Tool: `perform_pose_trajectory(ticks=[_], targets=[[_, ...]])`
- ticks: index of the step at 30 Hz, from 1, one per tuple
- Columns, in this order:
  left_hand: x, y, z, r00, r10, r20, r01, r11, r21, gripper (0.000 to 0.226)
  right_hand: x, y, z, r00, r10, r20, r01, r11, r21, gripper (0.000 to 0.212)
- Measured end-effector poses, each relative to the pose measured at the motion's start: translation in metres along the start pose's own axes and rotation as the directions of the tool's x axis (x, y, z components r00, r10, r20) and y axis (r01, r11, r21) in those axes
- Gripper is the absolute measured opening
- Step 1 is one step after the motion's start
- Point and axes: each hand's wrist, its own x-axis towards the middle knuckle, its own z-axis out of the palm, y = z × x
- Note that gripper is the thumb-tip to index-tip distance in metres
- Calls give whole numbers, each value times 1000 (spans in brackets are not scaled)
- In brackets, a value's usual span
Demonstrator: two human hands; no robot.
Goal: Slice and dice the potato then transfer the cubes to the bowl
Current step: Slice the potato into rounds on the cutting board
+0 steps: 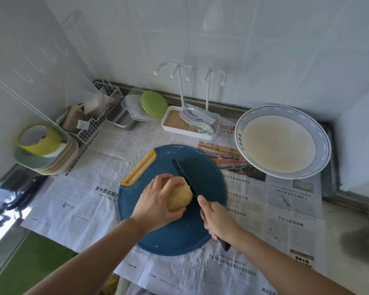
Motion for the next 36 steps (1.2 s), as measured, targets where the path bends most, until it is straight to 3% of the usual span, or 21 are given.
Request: perform_pose_trajectory(ticks=[4,9,18,36], targets=[[-1,0,-1,1000,-10,-14,10,1000,-25,64,-2,-5,-6,1000,-20,9,19,997,71,55],[-3,1,3,997,-22,-79,20,999,-26,64,-27,-7,-5,966,-217,-141,198,970,-138,54],[-2,-1,6,991,-39,-128,41,999,11,64,-56,2,5,940,-296,-173,229,918,-324,49],[2,-2,6,991,-32,-127,31,999,-13,66,-56,4,-3,954,-276,-118,247,945,-213,50]])
